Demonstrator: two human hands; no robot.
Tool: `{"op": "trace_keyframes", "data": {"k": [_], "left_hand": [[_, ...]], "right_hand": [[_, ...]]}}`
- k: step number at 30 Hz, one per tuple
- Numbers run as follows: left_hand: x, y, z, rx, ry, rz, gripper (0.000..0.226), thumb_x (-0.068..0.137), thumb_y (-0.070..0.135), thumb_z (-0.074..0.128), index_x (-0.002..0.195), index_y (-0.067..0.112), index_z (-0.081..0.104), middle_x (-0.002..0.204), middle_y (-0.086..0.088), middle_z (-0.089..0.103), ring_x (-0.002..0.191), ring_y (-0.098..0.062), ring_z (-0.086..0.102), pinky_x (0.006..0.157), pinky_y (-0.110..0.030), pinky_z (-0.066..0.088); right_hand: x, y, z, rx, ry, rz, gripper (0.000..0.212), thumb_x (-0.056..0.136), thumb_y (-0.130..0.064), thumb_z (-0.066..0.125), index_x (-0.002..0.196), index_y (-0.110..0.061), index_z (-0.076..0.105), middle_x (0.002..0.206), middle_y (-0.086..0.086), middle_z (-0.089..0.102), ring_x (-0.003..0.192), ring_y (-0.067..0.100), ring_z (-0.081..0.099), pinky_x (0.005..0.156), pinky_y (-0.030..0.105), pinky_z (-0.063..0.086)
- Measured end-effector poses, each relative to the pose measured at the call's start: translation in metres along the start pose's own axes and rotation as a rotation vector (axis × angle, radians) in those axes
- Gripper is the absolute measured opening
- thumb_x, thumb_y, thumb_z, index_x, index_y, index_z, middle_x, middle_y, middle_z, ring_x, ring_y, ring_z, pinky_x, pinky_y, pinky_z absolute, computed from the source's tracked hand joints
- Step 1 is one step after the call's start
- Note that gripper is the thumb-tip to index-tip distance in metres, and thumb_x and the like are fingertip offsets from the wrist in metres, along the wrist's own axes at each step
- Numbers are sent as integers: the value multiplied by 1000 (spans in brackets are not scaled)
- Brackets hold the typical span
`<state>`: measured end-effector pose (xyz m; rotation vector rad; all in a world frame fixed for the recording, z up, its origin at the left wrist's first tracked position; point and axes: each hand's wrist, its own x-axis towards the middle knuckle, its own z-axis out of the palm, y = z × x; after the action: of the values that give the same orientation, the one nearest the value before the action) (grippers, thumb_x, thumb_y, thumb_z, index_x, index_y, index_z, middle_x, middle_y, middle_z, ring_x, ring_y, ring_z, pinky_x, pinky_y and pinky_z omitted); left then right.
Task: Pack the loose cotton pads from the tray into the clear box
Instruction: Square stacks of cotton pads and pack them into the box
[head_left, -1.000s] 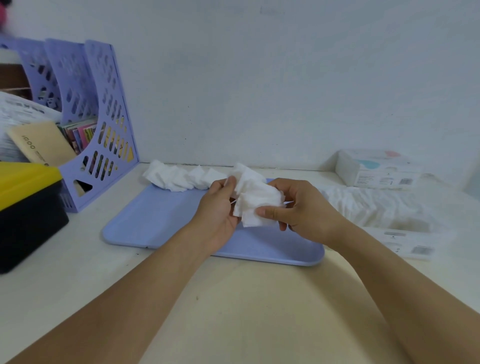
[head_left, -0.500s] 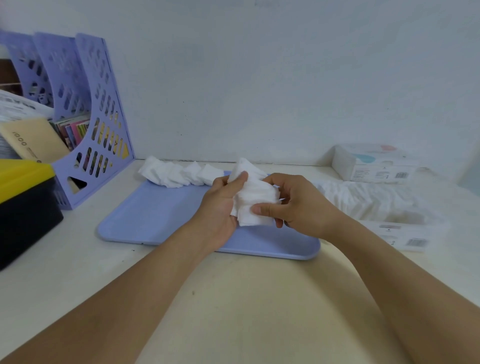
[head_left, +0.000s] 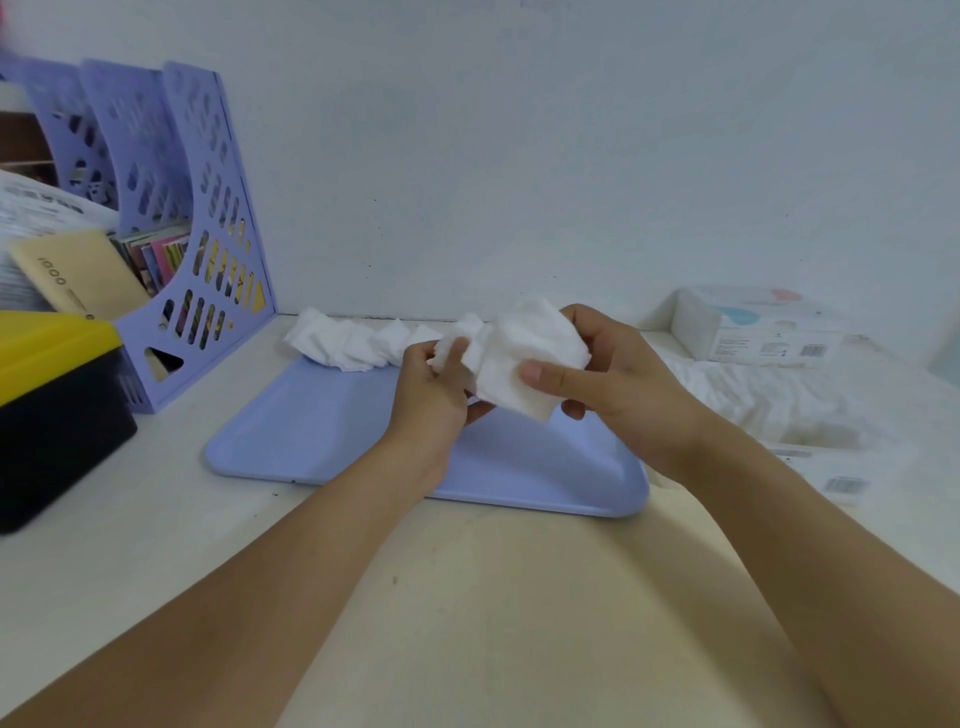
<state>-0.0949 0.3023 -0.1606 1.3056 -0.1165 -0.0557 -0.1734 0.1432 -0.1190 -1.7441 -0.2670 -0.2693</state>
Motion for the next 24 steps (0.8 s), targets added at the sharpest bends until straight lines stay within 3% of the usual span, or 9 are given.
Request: {"op": "trace_keyframes", "data": {"k": [4, 7, 9, 12, 15, 18, 21, 24], "left_hand": [[-3, 0, 4, -26, -38, -33, 28, 101, 23, 59, 125, 12, 53, 129, -10, 62, 114, -27, 65, 69, -34, 63], [-4, 5, 4, -155, -60, -157, 33, 102, 28, 57, 131, 10, 55, 127, -13, 63, 104, -27, 68, 71, -40, 63], [-5, 7, 3, -234, -81, -241, 36, 102, 28, 57, 132, 7, 56, 124, -15, 65, 96, -27, 70, 69, -41, 63], [-7, 8, 3, -266, -149, -289, 33, 101, 27, 59, 125, 5, 61, 116, -13, 70, 97, -26, 71, 73, -41, 63], [-7, 7, 4, -256, -196, -281, 29, 100, 27, 60, 117, 3, 64, 104, -9, 75, 93, -21, 73, 78, -37, 62], [-8, 7, 5, -228, -235, -256, 34, 102, 34, 55, 117, 6, 65, 101, -6, 77, 90, -16, 74, 84, -35, 59], [-9, 5, 6, -156, -253, -214, 35, 105, 37, 47, 121, 11, 64, 111, -4, 76, 103, -16, 72, 94, -36, 56], [-10, 3, 6, -19, -261, -129, 35, 106, 38, 45, 126, 15, 64, 120, -3, 73, 111, -18, 69, 100, -38, 55]], "right_hand": [[-2, -5, 1, 261, -75, 135, 56, 77, -15, 75, 128, -1, 57, 91, 0, 68, 76, 14, 66, 56, 27, 51], [-2, -8, -1, 404, -62, 195, 36, 83, -20, 67, 117, -7, 66, 94, 3, 69, 81, 13, 65, 68, 26, 53], [-2, -10, -7, 499, 20, 239, 22, 85, -26, 66, 104, -16, 68, 95, 2, 67, 78, 11, 61, 71, 26, 45], [-2, -8, -11, 505, 7, 312, 32, 84, -33, 69, 110, -15, 67, 109, 9, 57, 75, 12, 55, 63, 24, 39], [-3, -4, -8, 468, -63, 372, 42, 85, -33, 69, 119, -9, 67, 114, 14, 65, 77, 13, 58, 59, 22, 44], [-2, -2, -6, 510, -78, 420, 46, 87, -31, 66, 126, -8, 63, 117, 15, 70, 90, 19, 64, 66, 25, 48], [0, 1, -6, 538, -58, 452, 45, 86, -29, 68, 125, -6, 64, 111, 12, 65, 99, 25, 58, 72, 27, 53], [-1, 3, -4, 504, -102, 445, 37, 87, -28, 69, 117, -7, 68, 103, 9, 63, 88, 21, 59, 77, 31, 51]]}}
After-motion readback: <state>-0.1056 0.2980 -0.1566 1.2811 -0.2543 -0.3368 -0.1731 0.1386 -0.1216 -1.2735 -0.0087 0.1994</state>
